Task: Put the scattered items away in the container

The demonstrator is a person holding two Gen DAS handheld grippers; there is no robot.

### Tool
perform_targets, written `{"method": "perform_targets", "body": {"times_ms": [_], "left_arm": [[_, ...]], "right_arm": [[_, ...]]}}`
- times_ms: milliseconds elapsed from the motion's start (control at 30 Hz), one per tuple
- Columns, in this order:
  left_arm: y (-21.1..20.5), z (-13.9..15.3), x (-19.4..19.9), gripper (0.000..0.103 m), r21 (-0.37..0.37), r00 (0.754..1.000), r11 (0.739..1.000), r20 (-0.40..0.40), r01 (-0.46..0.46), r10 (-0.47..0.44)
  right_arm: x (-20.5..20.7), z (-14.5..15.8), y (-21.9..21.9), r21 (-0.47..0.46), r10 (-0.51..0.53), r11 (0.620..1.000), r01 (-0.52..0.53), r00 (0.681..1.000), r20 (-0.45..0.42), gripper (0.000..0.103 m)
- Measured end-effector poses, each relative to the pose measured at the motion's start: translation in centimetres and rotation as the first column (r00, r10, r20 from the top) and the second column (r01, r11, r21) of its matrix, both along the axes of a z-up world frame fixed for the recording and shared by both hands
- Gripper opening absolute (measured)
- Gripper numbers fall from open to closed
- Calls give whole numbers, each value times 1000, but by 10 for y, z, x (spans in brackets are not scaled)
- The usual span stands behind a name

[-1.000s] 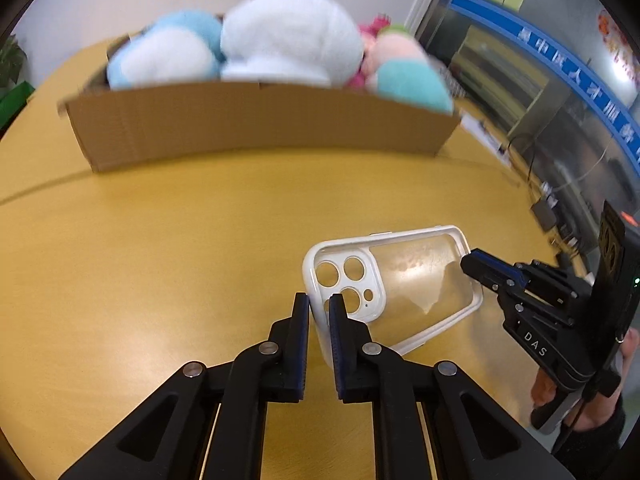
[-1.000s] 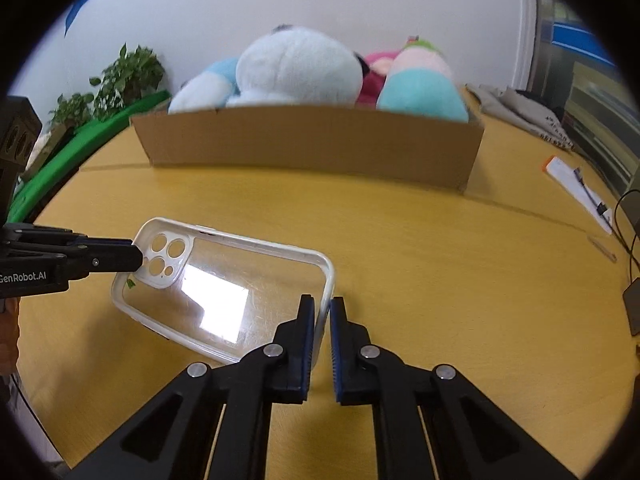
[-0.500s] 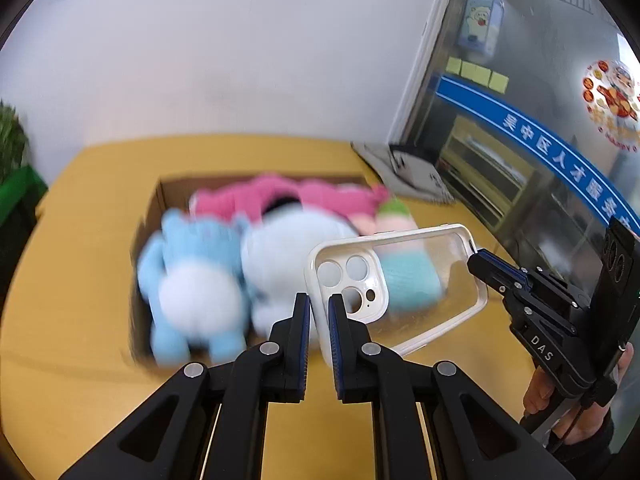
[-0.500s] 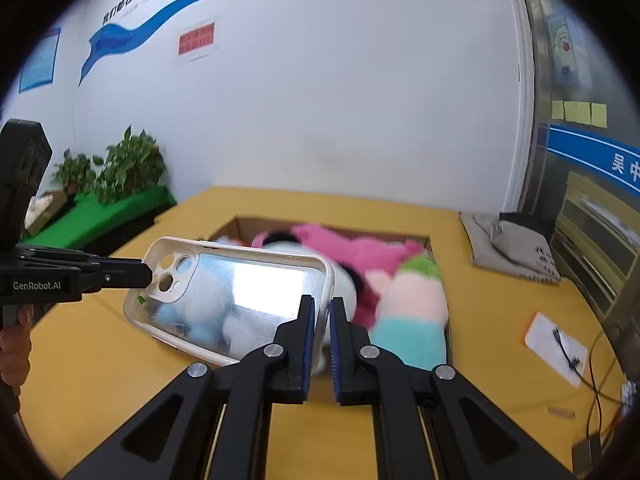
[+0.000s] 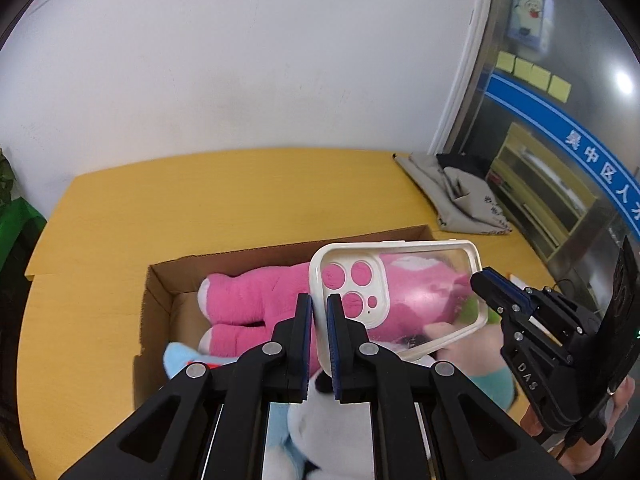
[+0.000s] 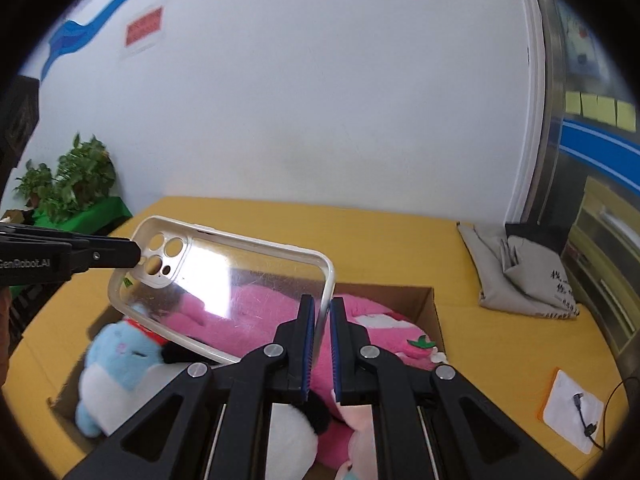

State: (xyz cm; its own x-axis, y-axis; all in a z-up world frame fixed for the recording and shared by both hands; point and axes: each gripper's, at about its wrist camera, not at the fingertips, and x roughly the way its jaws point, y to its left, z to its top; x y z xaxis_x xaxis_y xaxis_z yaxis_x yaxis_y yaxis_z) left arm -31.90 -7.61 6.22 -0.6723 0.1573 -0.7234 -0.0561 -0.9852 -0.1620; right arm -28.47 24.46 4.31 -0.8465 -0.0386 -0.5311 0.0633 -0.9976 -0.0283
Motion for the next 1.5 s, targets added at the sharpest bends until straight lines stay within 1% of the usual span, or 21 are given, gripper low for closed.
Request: {"method": "perform_targets", "body": {"times_ms": [100, 167, 200, 267, 367, 400, 433, 467, 500, 533, 567, 667, 733, 800, 833, 867, 967, 1100, 1200, 1367, 1500], "left_arm": [[3, -31, -24, 7, -2, 998, 1000, 70, -1, 1], [5, -51, -32, 7, -4, 993, 1000, 114, -4, 4], [6, -60, -33, 7, -6, 992, 1000, 127, -5, 6], [5, -67, -32, 8, -4, 990, 1000, 139, -9, 10], [1, -65, -27, 9, 6, 992, 1000, 124, -25, 24], [-1, -62, -24, 15, 2, 993, 999, 114, -33, 33], [-3, -57, -21, 21, -4, 994, 999, 100, -40, 40], [-5, -51, -16, 38, -15, 996, 999, 82, -46, 47], [-7, -44, -11, 57, -29, 997, 998, 58, -56, 58], [-9, -38, -5, 63, -42, 997, 997, 34, -67, 68], [-9, -30, 4, 69, -51, 997, 996, 8, -74, 74], [-9, -12, 35, 70, -58, 997, 996, -50, -66, 63], [-4, -1, 69, 77, -71, 991, 995, -120, -71, 62], [0, 6, 103, 102, -73, 979, 994, -194, -82, 67], [2, 8, 121, 103, -64, 972, 994, -225, -90, 73], [4, 7, 136, 103, -52, 969, 994, -235, -96, 81], [13, -4, 174, 103, -35, 974, 995, -207, -96, 87], [23, -24, 216, 103, -60, 976, 992, -196, -107, 94], [28, -36, 244, 103, -58, 978, 993, -187, -108, 95], [36, -33, 283, 103, -61, 965, 989, -232, -137, 119], [46, -31, 304, 103, -45, 959, 990, -258, -136, 120]], "right_arm": [[-25, -36, 6, 2, -22, 1000, 21, 996, 82, 7], [-34, -57, 10, 8, -25, 1000, 24, 992, 127, 7], [-36, -63, 11, 9, -24, 1000, 23, 990, 140, 7], [-36, -70, 13, 1, -17, 1000, 18, 988, 153, 7], [-34, -69, 11, -8, -4, 1000, 5, 987, 158, 10], [-31, -66, 10, -11, -3, 1000, 4, 988, 152, 19], [-28, -62, 10, -16, -6, 1000, 8, 990, 143, 34], [-24, -57, 11, -21, -14, 1000, 17, 992, 129, 44], [-19, -52, 12, -24, -24, 999, 27, 993, 115, 61], [-12, -45, 14, -27, -37, 999, 40, 995, 93, 70], [-6, -40, 15, -29, -43, 999, 45, 996, 79, 71], [20, -26, 14, -35, -32, 999, 34, 998, 60, 76], [43, -20, 9, -17, -16, 1000, 17, 999, 49, 77], [66, -18, 2, 4, 6, 1000, -7, 999, 38, 78], [79, -19, -3, 14, 24, 1000, -24, 999, 32, 78], [89, -20, -6, 22, 32, 999, -33, 999, 35, 78], [118, -26, -13, 38, 23, 999, -25, 998, 52, 78], [156, -27, -18, 3, 7, 1000, -7, 999, 50, 78], [185, -27, -23, 9, -4, 1000, 4, 999, 39, 78], [217, -27, -24, 0, -31, 1000, 31, 999, 29, 78], [239, -27, -24, 13, -52, 999, 51, 999, 11, 78]]}}
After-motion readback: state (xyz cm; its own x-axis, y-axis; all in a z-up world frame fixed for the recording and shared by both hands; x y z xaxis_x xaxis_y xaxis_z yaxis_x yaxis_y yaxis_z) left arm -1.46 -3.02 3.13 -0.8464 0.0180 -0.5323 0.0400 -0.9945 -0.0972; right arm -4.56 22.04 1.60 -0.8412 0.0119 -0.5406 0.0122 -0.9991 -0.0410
